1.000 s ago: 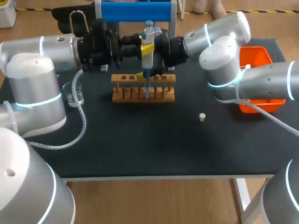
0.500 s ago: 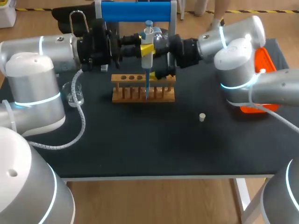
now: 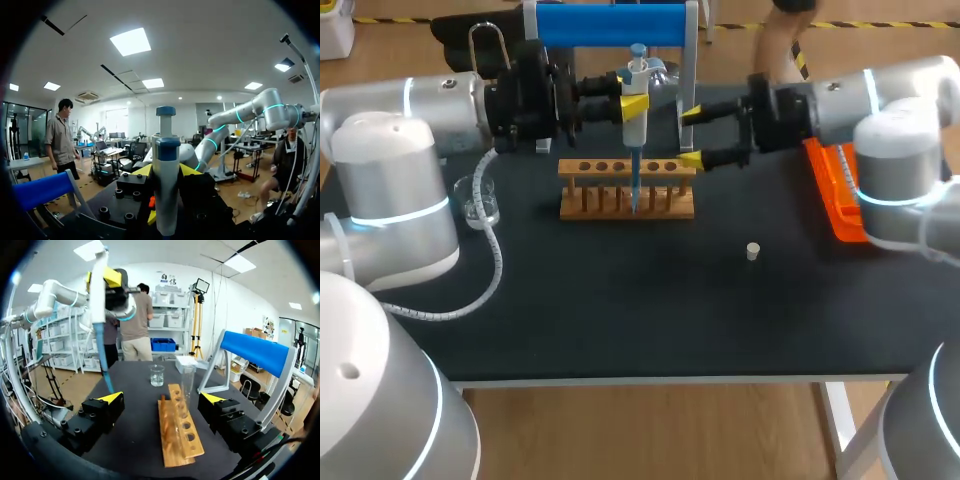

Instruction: Invert the test tube, pick up the pipette, mount the tip to pipette, aspirate from beaker and dispense into the tube, eject the tip, return the pipette, and cap with the stopper.

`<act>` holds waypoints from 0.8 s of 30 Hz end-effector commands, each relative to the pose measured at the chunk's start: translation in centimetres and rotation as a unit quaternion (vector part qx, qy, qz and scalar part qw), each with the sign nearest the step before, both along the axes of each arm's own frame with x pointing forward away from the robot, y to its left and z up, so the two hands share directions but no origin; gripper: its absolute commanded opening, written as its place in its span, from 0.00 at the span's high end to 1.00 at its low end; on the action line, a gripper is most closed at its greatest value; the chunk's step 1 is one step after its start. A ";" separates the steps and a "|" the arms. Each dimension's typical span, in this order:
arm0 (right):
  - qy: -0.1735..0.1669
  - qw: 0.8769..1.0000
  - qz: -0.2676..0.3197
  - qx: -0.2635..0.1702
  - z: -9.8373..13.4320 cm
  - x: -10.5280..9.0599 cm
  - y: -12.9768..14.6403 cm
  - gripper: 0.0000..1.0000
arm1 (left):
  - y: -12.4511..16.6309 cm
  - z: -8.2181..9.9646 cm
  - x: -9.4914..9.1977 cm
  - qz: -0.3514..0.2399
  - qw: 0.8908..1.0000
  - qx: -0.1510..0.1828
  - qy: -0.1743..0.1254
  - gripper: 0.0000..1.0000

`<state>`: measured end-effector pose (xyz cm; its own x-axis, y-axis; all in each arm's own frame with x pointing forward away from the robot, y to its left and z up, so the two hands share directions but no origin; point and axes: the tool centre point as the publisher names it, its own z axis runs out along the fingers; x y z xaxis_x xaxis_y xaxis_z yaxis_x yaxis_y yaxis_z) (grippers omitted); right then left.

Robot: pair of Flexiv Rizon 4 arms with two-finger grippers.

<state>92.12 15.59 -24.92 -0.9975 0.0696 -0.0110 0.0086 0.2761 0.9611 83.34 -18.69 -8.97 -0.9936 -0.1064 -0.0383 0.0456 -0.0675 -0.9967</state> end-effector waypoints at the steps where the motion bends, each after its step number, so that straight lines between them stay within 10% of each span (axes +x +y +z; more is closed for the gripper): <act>1: -0.004 1.000 -0.001 0.020 2.7 -2.9 -3.3 0.00 | 0.0 0.0 0.0 -0.001 1.000 -0.001 -0.001 1.00; 13: -0.015 0.994 0.062 0.090 6.6 -7.0 0.4 0.00 | 0.0 0.0 0.0 -0.001 1.000 -0.001 -0.001 1.00; 24: -0.003 0.988 0.090 0.127 8.2 -8.5 3.4 0.21 | 0.0 0.0 0.0 -0.001 1.000 -0.001 -0.001 1.00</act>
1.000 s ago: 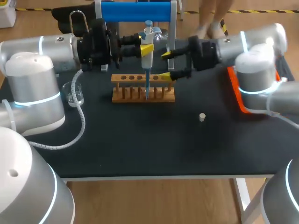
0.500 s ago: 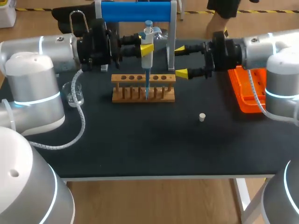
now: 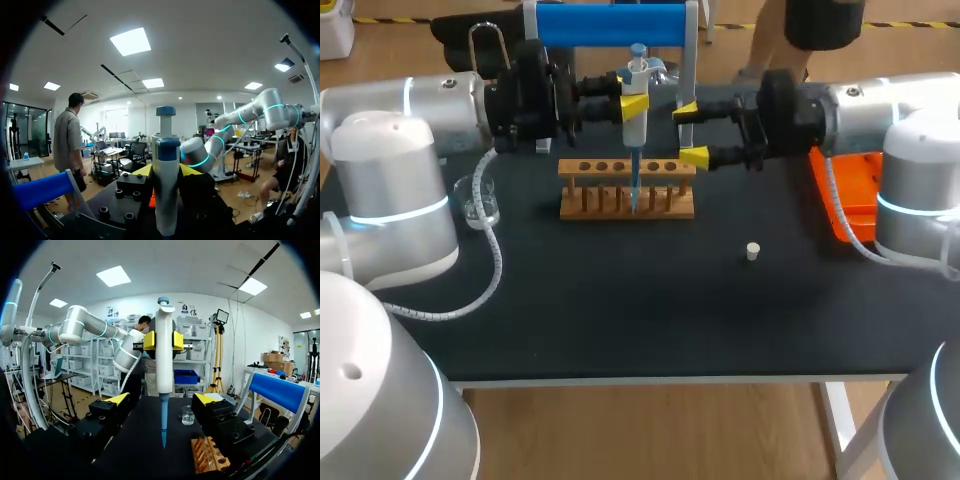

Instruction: Invert the test tube, pick up the pipette, mount the tip to pipette, aspirate from beaker and dispense into the tube, eject the tip, return the pipette, and cap with the stopper.

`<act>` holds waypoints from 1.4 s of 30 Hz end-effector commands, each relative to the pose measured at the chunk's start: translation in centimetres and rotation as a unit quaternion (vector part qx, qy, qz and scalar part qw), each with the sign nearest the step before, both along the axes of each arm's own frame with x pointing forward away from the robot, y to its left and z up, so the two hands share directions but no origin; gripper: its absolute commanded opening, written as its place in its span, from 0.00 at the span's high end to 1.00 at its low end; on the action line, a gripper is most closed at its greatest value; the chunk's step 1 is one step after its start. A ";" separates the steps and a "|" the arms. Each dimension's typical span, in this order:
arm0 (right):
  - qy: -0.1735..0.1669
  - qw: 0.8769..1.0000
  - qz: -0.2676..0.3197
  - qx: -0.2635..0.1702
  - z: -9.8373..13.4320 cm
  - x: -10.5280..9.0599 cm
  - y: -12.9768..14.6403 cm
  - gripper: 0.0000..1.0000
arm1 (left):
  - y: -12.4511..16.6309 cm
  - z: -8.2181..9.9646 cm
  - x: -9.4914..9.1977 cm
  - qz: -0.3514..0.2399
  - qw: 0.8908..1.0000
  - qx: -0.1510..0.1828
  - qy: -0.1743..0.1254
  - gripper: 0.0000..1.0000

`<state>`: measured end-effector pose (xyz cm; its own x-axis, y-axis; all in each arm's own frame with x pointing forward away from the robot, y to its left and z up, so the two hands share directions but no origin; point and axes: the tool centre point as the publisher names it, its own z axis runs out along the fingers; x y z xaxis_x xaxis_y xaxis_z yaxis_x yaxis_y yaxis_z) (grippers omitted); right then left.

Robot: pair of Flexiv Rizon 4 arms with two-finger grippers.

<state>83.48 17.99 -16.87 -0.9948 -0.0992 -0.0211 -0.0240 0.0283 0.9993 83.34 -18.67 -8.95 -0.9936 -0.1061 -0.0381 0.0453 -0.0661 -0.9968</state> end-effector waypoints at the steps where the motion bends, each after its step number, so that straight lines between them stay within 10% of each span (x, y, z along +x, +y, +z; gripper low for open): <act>1: 0.001 1.000 0.005 0.005 0.3 0.1 1.2 0.22 | 0.0 0.0 0.0 -0.001 1.000 -0.001 -0.001 1.00; 42: 0.014 1.000 -0.008 0.002 3.1 -1.1 5.7 0.51 | 0.0 0.0 0.0 -0.001 1.000 -0.001 -0.001 1.00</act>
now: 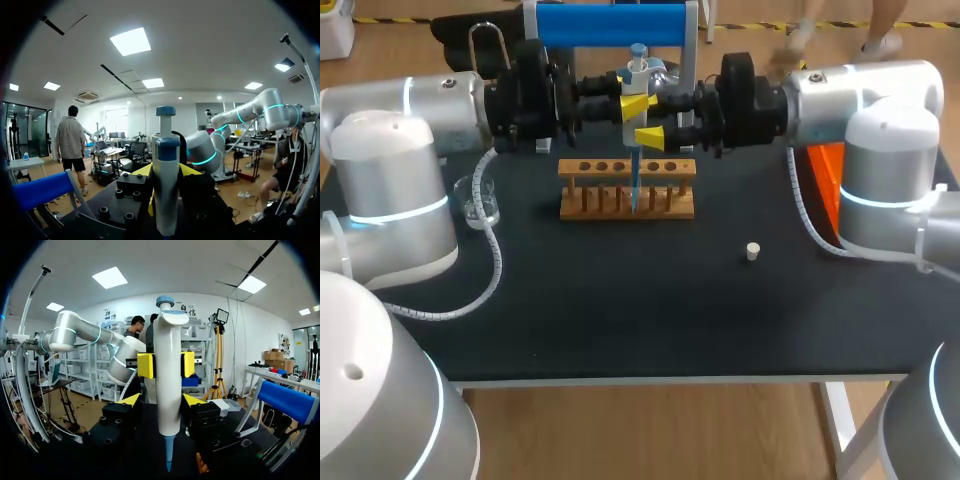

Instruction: Invert the test tube, pick up the pipette, mount the tip to pipette, aspirate from beaker and dispense into the tube, eject the tip, return the pipette, and cap with the stopper.

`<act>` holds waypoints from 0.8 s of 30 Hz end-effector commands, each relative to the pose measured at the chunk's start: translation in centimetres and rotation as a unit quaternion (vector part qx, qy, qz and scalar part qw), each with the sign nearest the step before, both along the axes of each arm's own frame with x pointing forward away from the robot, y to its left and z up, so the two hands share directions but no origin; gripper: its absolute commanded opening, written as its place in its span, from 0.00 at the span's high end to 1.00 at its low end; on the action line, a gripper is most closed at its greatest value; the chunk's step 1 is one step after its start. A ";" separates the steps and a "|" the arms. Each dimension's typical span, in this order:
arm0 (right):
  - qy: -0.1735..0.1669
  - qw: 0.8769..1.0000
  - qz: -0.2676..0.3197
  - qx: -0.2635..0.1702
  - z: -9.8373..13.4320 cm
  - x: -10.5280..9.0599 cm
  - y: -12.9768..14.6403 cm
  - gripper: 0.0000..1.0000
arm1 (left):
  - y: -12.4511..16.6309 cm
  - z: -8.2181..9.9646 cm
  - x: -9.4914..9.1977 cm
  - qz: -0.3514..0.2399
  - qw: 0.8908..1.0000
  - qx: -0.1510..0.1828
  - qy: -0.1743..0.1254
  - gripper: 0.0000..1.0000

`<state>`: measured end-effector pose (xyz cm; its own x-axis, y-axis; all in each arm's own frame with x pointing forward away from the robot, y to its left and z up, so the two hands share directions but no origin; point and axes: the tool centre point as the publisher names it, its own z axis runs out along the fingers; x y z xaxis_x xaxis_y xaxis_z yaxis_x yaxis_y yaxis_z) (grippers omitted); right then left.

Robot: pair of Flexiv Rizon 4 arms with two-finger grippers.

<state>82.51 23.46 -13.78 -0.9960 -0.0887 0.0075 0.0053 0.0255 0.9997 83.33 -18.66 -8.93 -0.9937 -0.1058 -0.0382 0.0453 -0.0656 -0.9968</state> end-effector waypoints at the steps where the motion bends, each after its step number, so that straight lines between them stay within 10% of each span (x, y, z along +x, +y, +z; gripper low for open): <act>1: 0.000 1.000 -0.003 0.001 0.0 -0.2 0.3 0.51 | 0.0 0.0 0.0 -0.001 1.000 -0.002 -0.001 1.00; 24: -0.020 0.999 -0.033 0.004 -0.1 0.6 1.3 0.53 | 0.0 0.0 0.0 -0.001 1.000 -0.002 -0.001 1.00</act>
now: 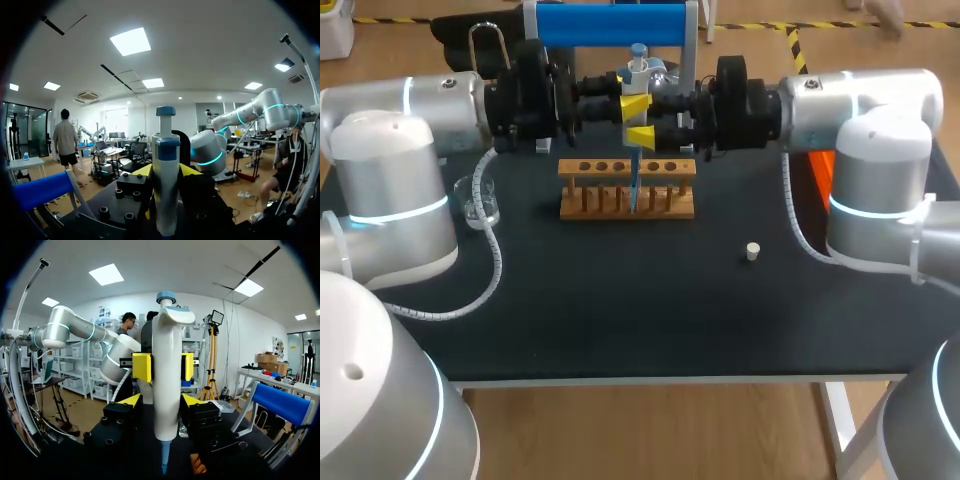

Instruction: Invert the test tube, pick up the pipette, mount the tip to pipette, aspirate from beaker and dispense into the tube, eject the tip, return the pipette, and cap with the stopper.

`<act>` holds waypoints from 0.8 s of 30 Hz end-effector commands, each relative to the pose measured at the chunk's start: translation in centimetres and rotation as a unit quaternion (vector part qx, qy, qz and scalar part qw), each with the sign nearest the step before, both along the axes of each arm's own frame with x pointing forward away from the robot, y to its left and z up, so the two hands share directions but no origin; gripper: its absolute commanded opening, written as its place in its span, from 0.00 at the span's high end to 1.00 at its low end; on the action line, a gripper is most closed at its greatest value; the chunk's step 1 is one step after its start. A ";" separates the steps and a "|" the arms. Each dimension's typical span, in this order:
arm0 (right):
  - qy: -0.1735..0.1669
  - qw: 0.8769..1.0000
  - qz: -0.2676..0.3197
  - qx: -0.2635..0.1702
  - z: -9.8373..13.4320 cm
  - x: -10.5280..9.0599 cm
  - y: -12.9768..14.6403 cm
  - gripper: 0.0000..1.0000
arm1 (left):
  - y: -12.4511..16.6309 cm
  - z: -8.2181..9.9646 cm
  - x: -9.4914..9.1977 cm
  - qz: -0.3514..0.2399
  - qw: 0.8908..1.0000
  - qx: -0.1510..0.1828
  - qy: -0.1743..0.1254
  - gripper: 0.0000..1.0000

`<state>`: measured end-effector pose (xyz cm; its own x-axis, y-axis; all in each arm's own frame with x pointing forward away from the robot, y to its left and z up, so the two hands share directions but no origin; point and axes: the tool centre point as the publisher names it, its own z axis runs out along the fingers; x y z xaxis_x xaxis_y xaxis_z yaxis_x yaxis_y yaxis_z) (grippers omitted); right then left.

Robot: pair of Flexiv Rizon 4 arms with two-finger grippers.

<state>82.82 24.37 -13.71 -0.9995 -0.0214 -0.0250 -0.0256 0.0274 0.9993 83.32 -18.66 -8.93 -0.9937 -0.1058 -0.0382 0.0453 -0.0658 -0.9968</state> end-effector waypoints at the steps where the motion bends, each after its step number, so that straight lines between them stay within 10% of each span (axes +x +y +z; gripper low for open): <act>1: -0.004 1.000 0.002 0.004 -0.1 0.4 0.4 0.53 | 0.0 0.0 0.0 0.000 1.000 -0.001 -0.001 1.00; 21: -0.005 1.000 0.016 0.015 0.3 1.1 1.1 0.56 | 0.0 0.0 0.0 0.000 1.000 -0.001 -0.001 1.00; 24: -0.005 1.000 0.017 0.016 0.3 1.1 1.0 0.82 | 0.0 0.0 0.0 0.000 1.000 -0.001 -0.001 1.00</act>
